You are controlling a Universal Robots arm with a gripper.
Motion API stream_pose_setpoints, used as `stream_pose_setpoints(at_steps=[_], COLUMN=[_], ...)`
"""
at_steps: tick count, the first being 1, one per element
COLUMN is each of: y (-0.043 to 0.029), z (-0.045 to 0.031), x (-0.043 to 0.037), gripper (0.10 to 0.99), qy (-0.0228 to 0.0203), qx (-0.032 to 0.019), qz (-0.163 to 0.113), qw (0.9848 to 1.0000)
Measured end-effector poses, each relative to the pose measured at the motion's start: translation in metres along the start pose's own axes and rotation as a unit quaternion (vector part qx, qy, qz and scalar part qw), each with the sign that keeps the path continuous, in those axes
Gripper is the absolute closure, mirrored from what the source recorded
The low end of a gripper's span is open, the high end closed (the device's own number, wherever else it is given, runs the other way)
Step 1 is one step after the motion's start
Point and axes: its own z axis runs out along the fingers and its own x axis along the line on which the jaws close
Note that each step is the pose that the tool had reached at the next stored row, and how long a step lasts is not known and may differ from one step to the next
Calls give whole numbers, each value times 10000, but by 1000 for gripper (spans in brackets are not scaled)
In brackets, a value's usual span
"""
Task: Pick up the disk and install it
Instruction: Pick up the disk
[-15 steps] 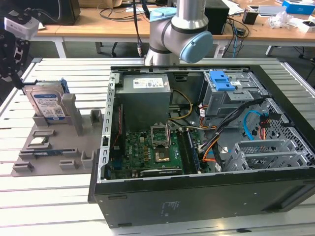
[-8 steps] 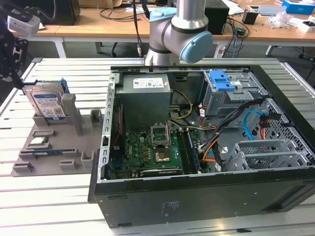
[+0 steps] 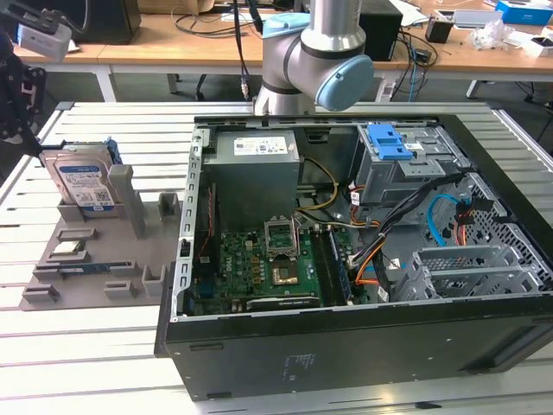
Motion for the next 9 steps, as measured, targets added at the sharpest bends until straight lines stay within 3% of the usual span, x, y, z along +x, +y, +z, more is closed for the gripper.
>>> stream_pose_setpoints(at_steps=[6, 9], y=[0, 0], z=[0, 0], x=[0, 0], gripper=[980, 980], qy=[13, 20], qx=[0, 0], qz=[-452, -760], qw=[9990, 9971])
